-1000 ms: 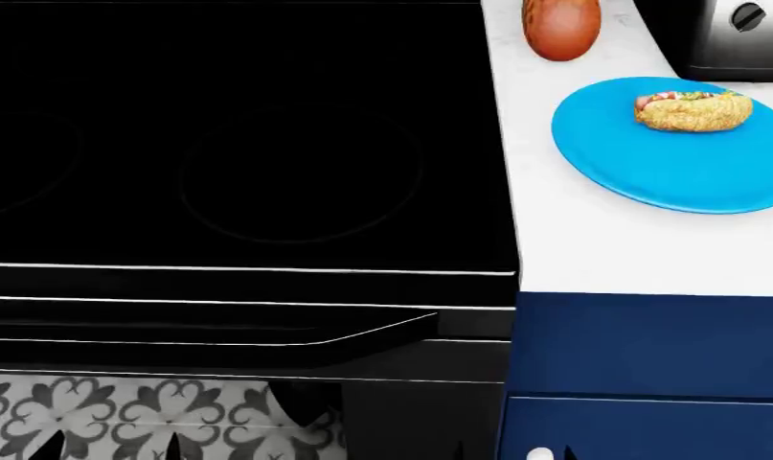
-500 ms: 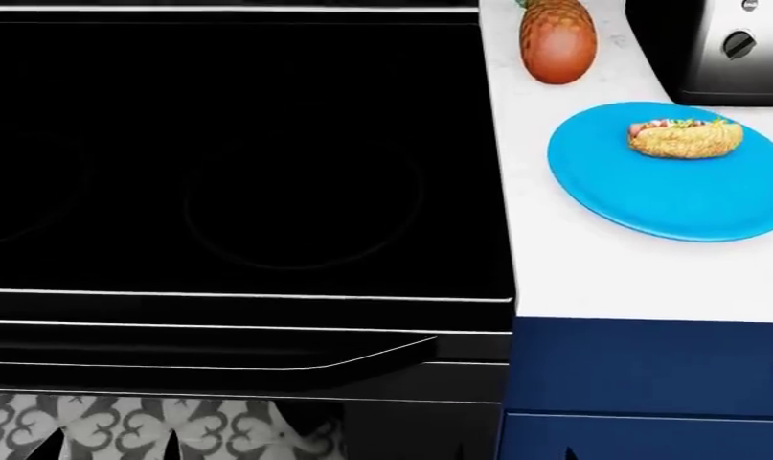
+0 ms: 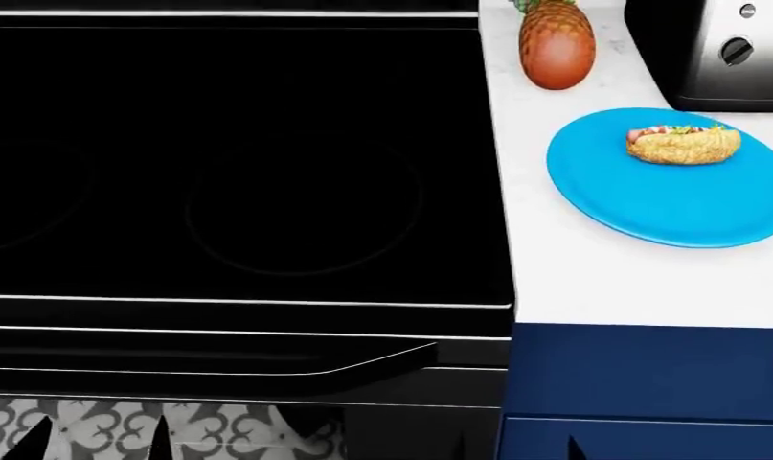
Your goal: Pick the hot dog from the counter and place it in the microwave.
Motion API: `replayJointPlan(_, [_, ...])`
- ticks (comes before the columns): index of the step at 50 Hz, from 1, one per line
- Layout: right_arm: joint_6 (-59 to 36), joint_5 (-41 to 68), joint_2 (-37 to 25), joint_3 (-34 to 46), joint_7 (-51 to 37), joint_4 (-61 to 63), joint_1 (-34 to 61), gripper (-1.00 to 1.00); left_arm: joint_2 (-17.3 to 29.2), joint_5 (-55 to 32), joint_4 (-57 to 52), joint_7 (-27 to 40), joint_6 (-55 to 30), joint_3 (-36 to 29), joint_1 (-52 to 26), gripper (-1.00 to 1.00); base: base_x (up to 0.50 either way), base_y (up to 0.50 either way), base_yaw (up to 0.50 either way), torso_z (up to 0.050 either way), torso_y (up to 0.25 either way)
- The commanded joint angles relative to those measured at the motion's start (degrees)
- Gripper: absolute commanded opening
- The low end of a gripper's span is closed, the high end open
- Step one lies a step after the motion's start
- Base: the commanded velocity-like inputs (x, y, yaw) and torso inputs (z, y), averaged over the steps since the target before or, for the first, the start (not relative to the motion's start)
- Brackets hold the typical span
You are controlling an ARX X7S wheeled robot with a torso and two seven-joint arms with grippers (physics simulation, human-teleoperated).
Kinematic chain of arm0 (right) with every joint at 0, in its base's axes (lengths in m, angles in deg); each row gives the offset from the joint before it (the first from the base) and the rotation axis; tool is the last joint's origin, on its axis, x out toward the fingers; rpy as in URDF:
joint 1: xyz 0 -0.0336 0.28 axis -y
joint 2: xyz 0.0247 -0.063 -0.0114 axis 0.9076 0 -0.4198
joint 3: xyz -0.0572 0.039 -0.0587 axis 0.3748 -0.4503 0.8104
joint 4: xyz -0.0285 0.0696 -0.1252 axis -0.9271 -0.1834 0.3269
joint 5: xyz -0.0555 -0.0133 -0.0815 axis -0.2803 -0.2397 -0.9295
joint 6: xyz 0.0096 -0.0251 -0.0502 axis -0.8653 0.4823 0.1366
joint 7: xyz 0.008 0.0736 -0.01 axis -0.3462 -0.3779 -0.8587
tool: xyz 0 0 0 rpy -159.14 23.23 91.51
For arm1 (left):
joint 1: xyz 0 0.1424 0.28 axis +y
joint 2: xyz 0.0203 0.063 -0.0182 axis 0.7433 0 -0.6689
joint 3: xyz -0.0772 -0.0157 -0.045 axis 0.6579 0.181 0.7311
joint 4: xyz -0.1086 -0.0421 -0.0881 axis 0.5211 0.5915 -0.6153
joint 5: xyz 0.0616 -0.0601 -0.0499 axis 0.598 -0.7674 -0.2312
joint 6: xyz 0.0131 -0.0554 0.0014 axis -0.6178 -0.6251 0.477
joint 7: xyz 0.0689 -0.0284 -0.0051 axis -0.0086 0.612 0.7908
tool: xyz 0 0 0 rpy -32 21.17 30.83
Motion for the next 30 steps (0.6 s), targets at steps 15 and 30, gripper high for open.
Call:
replayJointPlan(15, [-56.68,10.99,-11.59,-5.65,0.07,51.43,24.16,1.00,15.00,-27.15,-43.55,7.42,-41.80,11.12,-17.09,1.00,0.00,0.00,0.00,0.000,0.000])
replayJointPlan(30, [-61.08,13.74,-12.81,-5.53,-0.85,55.21,25.55,1.00,16.69,-29.16,-46.90,8.17,-42.69,13.09,-13.96,1.00,0.00,-0.34,0.00,0.000,0.000])
